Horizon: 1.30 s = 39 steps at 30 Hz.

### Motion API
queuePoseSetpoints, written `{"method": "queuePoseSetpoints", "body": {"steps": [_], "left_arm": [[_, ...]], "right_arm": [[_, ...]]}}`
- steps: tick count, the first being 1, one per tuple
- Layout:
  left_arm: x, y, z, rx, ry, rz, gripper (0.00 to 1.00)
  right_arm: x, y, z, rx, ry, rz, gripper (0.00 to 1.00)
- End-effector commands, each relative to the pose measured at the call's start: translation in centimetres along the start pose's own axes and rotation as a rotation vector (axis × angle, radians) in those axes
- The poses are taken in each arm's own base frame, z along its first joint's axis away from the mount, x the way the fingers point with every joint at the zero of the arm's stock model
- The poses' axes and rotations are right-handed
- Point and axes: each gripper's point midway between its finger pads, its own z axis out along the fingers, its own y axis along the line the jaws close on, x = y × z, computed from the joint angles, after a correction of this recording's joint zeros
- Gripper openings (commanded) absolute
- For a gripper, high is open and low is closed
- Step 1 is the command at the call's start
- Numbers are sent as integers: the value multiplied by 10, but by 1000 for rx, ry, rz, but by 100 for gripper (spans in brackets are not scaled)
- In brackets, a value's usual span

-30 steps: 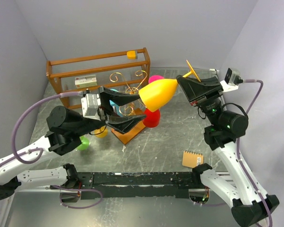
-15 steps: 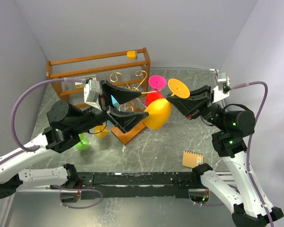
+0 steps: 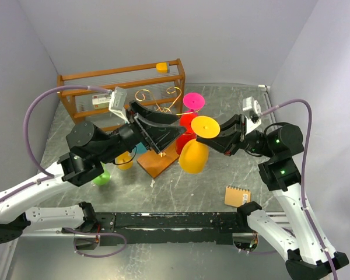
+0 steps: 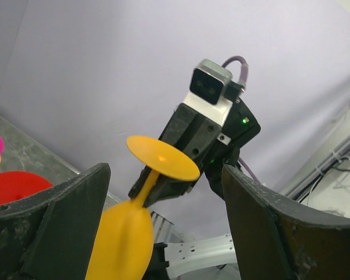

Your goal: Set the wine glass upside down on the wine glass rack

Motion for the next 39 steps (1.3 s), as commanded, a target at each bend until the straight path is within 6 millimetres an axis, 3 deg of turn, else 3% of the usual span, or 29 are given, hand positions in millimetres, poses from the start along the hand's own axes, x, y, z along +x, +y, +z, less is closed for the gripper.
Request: {"method": "queuePoseSetpoints", "body": {"steps": [1, 5, 10, 15, 18, 26, 33, 37, 39], "left_arm": [[-8, 0, 16, -43, -32, -141, 87], [5, 4, 34, -80, 34, -190, 83], [14, 3, 39, -74, 68, -246, 78], [27, 11, 36, -138, 143, -298, 70], [32, 4, 33, -95, 173, -338, 67], [40, 2, 27, -42, 209, -462, 43], [46, -1, 28, -17, 225, -602, 36], [54, -5, 33, -1, 276, -666, 8], [54, -5, 33, -4, 276, -682, 7]], "right_arm": [[8, 17, -4, -105, 39, -61, 0], [7, 19, -4, -125, 57, -87, 0], [2, 17, -4, -104, 60, -131, 0], [-3, 14, -2, -101, 72, -141, 0], [-4, 14, -1, -106, 68, -142, 0], [1, 18, -3, -124, 81, -134, 0], [11, 19, -4, -145, 101, -113, 0], [12, 19, -4, -144, 102, -107, 0], [12, 19, -5, -139, 101, -100, 0]]}}
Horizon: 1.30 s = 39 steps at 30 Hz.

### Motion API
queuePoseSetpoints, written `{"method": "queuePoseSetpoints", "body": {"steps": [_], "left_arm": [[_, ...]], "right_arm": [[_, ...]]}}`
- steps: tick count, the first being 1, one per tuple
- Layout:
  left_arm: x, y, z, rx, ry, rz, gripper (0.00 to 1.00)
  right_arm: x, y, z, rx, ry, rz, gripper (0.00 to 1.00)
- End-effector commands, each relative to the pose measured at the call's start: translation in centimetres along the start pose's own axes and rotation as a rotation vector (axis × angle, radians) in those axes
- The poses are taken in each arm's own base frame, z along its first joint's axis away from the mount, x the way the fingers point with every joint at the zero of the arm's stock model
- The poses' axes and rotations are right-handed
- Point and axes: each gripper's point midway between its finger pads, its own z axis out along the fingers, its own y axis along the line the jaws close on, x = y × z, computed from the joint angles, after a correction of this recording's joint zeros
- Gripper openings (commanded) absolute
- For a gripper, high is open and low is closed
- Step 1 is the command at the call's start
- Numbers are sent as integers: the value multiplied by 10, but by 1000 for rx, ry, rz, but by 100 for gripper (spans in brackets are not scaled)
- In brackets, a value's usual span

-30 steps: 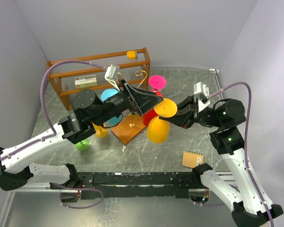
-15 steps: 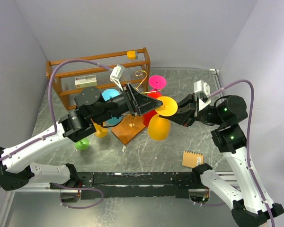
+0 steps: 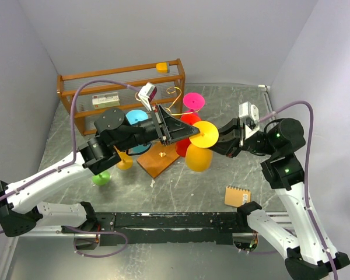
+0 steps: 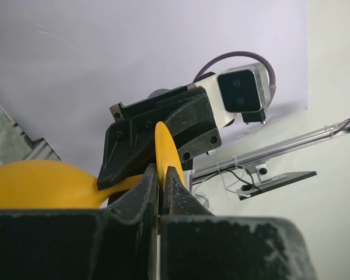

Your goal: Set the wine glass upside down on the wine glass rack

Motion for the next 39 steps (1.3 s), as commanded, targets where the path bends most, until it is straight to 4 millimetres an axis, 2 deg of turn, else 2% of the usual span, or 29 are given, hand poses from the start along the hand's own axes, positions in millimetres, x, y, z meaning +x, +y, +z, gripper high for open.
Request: {"method": "queuePoseSetpoints", "body": {"steps": [1, 2, 3, 7, 9, 13, 19, 22, 29, 34, 39], "left_arm": [[8, -8, 4, 43, 55, -48, 7], [6, -8, 4, 40, 46, -54, 7], [4, -8, 3, 35, 35, -59, 7], [-6, -8, -1, -1, -15, -62, 7], [-12, -10, -3, -16, -31, -64, 7], [-25, -15, -5, -41, -46, -107, 7], [-51, -15, -14, -181, -115, -169, 7], [-64, -21, -20, -205, -168, -169, 7], [-92, -41, -29, -207, -225, -148, 7], [-101, -45, -31, -189, -251, -138, 7], [-116, -61, -44, -162, -329, -87, 7]], "right_arm": [[1, 7, 0, -21, -3, 34, 0], [0, 8, 0, -21, -4, 37, 0], [0, 9, -1, -21, -4, 41, 5], [0, 11, -3, -12, 0, 51, 34], [0, 10, -4, 6, 2, 51, 44], [-8, 8, -5, 40, -10, 44, 54], [-34, 8, -8, 93, -62, 22, 63], [-41, 5, -10, 127, -83, 18, 66], [-51, 6, -9, 131, -116, 22, 69], [-54, 3, -10, 149, -126, 19, 70], [-55, -1, -10, 164, -130, 22, 70]]}}
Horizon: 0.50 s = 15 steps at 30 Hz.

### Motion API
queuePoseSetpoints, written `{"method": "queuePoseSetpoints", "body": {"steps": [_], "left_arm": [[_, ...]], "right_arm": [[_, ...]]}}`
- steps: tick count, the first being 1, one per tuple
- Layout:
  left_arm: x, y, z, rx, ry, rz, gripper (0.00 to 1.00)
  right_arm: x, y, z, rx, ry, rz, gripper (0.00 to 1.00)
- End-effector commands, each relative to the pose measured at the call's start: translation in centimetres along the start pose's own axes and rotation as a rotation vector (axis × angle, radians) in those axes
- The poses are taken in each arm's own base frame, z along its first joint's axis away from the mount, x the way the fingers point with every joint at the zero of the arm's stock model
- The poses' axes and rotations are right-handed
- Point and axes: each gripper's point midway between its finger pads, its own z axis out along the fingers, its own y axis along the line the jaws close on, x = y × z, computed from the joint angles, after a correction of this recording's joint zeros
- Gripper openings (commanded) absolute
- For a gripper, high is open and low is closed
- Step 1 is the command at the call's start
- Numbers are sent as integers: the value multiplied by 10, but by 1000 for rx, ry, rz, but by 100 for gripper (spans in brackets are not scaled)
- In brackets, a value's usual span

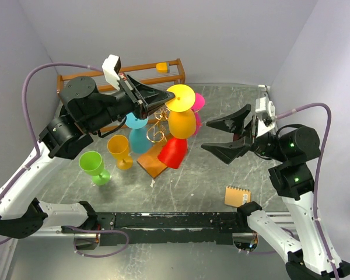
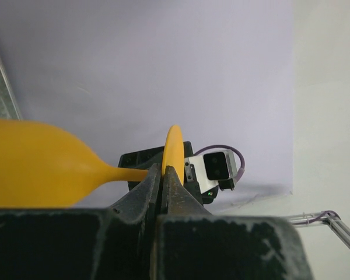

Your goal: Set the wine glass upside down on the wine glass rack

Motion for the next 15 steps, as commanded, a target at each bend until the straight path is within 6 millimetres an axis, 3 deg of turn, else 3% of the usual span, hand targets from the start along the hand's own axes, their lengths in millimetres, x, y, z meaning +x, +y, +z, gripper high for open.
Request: {"method": "queuePoseSetpoints", "body": {"steps": [1, 15], "left_arm": [[-20, -21, -14, 47, -95, 42, 7], [-20, -3, -15, 9, -108, 29, 7]], "right_arm": [[-14, -1, 1, 17, -35, -24, 70], [-2, -27, 7, 103, -26, 38, 70]]}}
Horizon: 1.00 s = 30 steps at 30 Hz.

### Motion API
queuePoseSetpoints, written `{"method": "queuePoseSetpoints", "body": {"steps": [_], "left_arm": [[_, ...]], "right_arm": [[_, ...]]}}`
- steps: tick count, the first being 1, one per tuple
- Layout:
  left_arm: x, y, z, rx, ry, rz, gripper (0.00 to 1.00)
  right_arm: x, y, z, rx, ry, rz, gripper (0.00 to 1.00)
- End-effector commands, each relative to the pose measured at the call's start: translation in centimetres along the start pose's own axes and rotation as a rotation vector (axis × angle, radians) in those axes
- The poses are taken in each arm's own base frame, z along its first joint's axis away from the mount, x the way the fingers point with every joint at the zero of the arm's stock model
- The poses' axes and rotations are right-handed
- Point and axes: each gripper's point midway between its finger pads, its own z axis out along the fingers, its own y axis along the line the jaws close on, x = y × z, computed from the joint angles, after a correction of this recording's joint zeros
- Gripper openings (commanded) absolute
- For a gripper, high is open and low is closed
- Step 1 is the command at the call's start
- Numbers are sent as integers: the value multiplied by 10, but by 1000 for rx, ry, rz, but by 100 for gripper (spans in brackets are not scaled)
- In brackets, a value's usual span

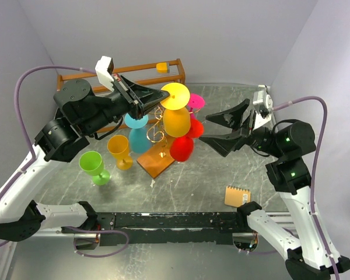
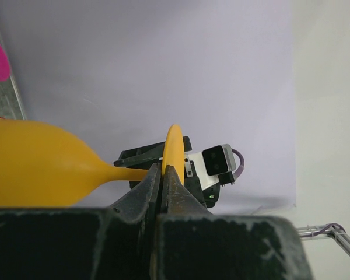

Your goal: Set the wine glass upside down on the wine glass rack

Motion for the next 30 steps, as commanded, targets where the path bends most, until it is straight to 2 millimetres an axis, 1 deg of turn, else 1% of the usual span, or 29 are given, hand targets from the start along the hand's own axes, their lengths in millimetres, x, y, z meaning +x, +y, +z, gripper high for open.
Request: {"method": "queuePoseSetpoints", "body": {"steps": [1, 6, 11, 14, 20, 23, 26, 30], "left_arm": [[-10, -4, -6, 13, -46, 17, 7], [-22, -9, -12, 18, -114, 59, 7], [-40, -19, -19, 48, -212, 169, 7], [-56, -23, -22, 37, -294, 224, 7], [-95, -30, -29, -7, -492, 360, 7], [-113, -26, -29, -53, -586, 421, 7], [-133, -17, -29, -121, -685, 481, 7], [-152, -6, -33, -183, -774, 518, 7]], "right_arm": [[-1, -9, 1, 47, -13, 10, 70], [3, -16, 2, 79, -6, 22, 70], [7, -22, 2, 103, -5, 35, 70], [9, -25, 3, 111, -6, 41, 70], [13, -31, 5, 127, -7, 58, 70], [16, -35, 7, 136, -6, 66, 70], [19, -39, 8, 144, -1, 72, 70], [21, -42, 10, 146, -1, 84, 70]]}}
